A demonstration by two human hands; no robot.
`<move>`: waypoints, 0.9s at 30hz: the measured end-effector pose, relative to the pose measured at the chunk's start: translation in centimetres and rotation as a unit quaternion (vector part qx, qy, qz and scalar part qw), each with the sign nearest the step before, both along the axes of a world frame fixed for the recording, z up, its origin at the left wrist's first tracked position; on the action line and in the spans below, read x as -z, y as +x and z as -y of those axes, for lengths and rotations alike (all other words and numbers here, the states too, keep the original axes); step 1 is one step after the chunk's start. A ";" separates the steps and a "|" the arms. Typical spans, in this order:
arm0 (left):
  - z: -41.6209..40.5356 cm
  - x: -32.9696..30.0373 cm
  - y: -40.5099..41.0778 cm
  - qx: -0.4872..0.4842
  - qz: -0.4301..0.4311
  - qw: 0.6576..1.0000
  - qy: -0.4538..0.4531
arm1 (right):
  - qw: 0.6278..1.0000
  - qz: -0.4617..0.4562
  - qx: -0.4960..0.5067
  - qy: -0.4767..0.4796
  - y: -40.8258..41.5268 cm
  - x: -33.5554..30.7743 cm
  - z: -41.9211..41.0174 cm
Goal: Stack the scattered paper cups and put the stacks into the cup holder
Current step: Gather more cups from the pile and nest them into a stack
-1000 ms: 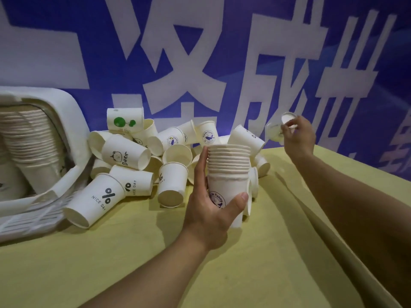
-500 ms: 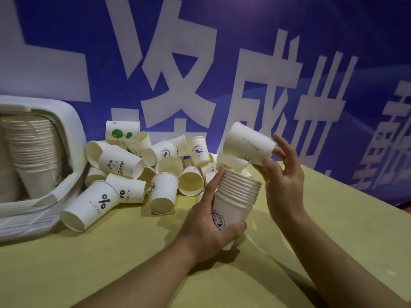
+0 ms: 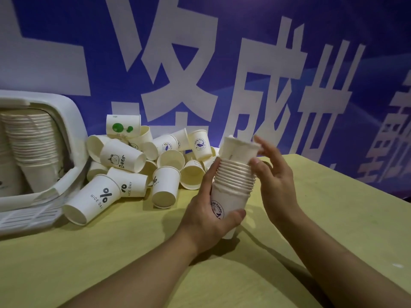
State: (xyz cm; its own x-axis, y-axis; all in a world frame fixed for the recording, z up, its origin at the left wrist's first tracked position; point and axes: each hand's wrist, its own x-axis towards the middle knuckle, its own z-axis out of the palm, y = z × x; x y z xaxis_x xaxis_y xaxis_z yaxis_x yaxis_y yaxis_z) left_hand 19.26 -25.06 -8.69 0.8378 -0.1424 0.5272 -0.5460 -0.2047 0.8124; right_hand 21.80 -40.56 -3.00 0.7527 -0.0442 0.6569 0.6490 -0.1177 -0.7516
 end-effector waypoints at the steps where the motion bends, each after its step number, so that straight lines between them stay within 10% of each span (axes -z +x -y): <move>1: 0.0 0.0 0.1 -0.012 0.004 1.000 -0.009 | 1.000 0.002 -0.003 -0.009 0.0 0.2 0.0; 13: -0.5 -0.3 0.4 -0.183 0.027 0.975 -0.120 | 0.966 -0.088 0.201 -0.136 5.4 3.1 1.8; 27: -0.7 0.0 1.3 -0.146 0.013 0.979 -0.144 | 0.813 -0.078 0.207 -0.539 15.2 -2.7 0.7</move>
